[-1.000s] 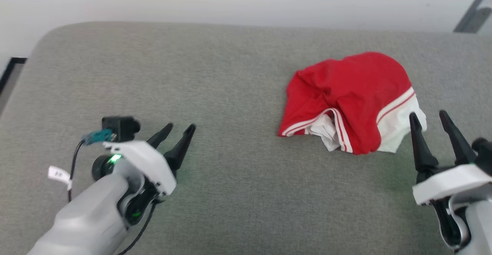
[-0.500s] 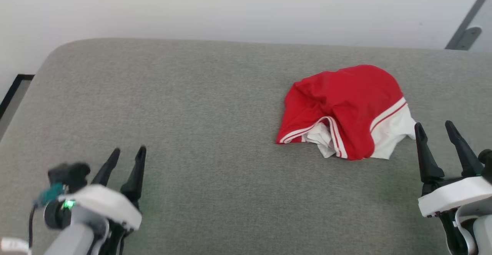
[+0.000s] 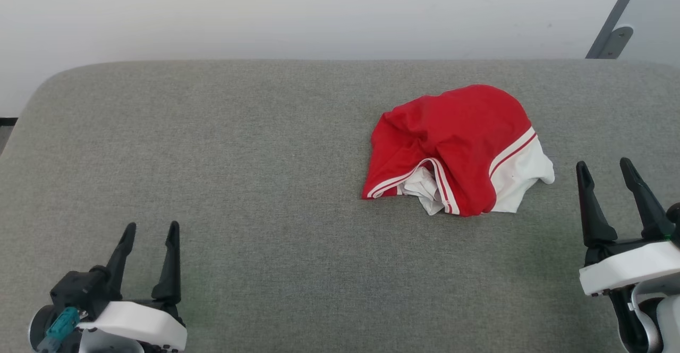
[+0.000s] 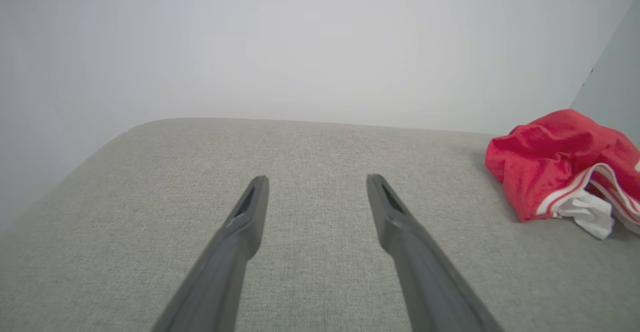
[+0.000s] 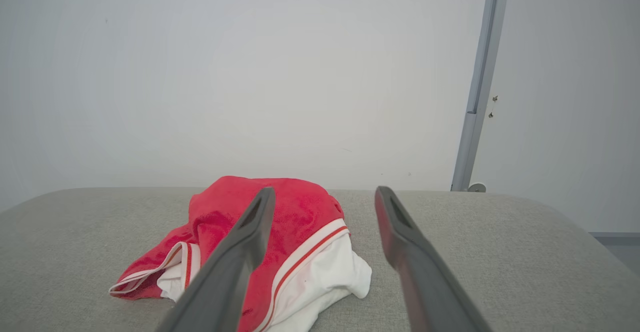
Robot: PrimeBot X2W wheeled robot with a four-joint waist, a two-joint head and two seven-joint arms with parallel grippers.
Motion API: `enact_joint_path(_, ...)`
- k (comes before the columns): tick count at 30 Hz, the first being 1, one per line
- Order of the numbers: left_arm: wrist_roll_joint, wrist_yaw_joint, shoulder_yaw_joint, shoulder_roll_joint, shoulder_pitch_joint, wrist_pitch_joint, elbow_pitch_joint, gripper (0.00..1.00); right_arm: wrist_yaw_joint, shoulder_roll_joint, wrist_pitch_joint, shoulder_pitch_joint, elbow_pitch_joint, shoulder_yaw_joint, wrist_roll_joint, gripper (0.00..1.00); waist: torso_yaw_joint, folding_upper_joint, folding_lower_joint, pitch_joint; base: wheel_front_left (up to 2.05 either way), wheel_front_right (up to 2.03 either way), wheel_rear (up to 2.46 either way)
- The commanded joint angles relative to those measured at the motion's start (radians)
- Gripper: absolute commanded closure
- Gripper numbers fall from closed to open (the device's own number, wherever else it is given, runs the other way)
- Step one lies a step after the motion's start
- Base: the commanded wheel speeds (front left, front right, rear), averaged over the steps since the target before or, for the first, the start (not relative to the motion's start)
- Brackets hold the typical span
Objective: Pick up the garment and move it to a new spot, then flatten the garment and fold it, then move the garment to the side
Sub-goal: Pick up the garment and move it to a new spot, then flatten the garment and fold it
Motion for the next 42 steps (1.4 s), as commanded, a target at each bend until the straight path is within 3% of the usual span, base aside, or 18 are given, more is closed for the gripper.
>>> enact_joint_path(1, 0.008, -0.009, 0.013, -0.008, 0.017, -0.005, -0.007, 0.0, 0.0, 0.006, -0.003, -0.007, -0.009, -0.002, -0.012, 0.0, -0.002, -0.0001, 0.0, -0.001, 0.0, 0.0, 0.0)
enact_joint_path(8, 0.096, -0.059, 0.082, -0.063, 0.035, -0.005, -0.011, 0.0, 0.0, 0.011, 0.008, -0.004, -0.029, 0.002, -0.016, 0.0, -0.011, -0.0001, 0.0, 0.001, 0.0, 0.0, 0.0)
enact_joint_path(19, 0.155, -0.093, 0.139, -0.12, 0.02, -0.005, -0.009, 0.0, 0.0, -0.002, 0.067, -0.028, -0.007, -0.006, -0.022, 0.0, -0.006, -0.0001, 0.0, 0.029, 0.0, 0.0, 0.0)
enact_joint_path(23, 0.17, -0.099, 0.146, -0.139, -0.002, -0.005, -0.012, 0.0, 0.0, -0.049, 0.229, -0.081, 0.037, 0.029, -0.036, 0.0, 0.004, -0.0001, 0.0, 0.061, 0.0, 0.0, 0.0)
enact_joint_path(33, 0.174, -0.109, 0.146, -0.192, -0.085, -0.005, 0.001, 0.0, 0.0, -0.274, 0.858, -0.295, 0.09, 0.196, 0.024, 0.0, 0.054, -0.0001, 0.0, 0.182, 0.0, 0.0, 0.0)
enact_joint_path(42, 0.169, -0.11, 0.123, -0.231, -0.152, -0.005, 0.003, 0.0, 0.0, -0.286, 1.081, -0.455, 0.14, 0.204, 0.087, 0.0, 0.093, -0.0001, 0.0, 0.275, 0.0, 0.0, 0.0)
